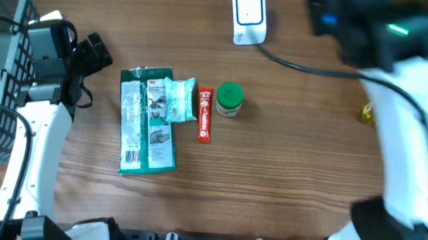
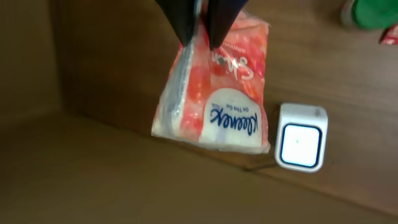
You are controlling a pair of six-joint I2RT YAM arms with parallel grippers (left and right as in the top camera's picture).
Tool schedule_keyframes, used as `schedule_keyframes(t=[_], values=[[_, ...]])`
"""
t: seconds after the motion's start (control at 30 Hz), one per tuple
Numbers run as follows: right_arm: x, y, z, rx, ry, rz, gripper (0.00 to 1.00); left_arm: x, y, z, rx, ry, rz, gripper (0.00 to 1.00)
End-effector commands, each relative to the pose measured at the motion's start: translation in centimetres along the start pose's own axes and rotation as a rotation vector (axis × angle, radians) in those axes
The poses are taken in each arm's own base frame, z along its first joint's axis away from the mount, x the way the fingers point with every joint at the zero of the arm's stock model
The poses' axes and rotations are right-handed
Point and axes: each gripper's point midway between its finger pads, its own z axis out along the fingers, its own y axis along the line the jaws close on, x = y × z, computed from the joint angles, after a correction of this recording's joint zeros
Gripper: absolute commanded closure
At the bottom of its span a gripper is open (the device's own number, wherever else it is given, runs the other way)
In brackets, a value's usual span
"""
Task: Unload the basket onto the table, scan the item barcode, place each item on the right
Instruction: 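Place the Kleenex pack on the table right side and release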
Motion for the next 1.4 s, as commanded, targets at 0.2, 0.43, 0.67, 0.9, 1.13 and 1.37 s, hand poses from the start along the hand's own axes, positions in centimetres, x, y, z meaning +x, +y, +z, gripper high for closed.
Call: schedule_keyframes(t=[0.2, 0.43, 0.67, 0.9, 1.13, 1.37], values=[[7.8, -4.9, -0.3, -0.222, 0.236, 0.321, 0.96, -0.8, 0.0, -0.4, -0.001, -0.023, 0.005, 0.0], [18.0, -0.3, 6.5, -0.306, 0.598, 0.306, 0.96, -0.8, 0.0, -0.4, -0.001, -0.023, 0.004, 0.0], [28.5, 3.6, 16.5, -0.254, 0.624, 0.252, 0.94, -0.8, 0.0, -0.4, -0.001, -0.023, 0.004, 0.0], [27.8, 3.7, 19.1, -0.233, 0.501, 0.263, 0.78, -0.8, 0.0, -0.4, -0.001, -0.023, 0.004, 0.0], [26.0, 5.9, 19.1, -0.376, 0.437, 0.314, 0.57, -0.8, 0.0, -0.4, -0.001, -0.023, 0.004, 0.0], [25.4, 9.3, 18.6, -0.514, 0.396, 0.31, 0.67, -0.8, 0.0, -0.4, -0.001, -0.023, 0.004, 0.0]])
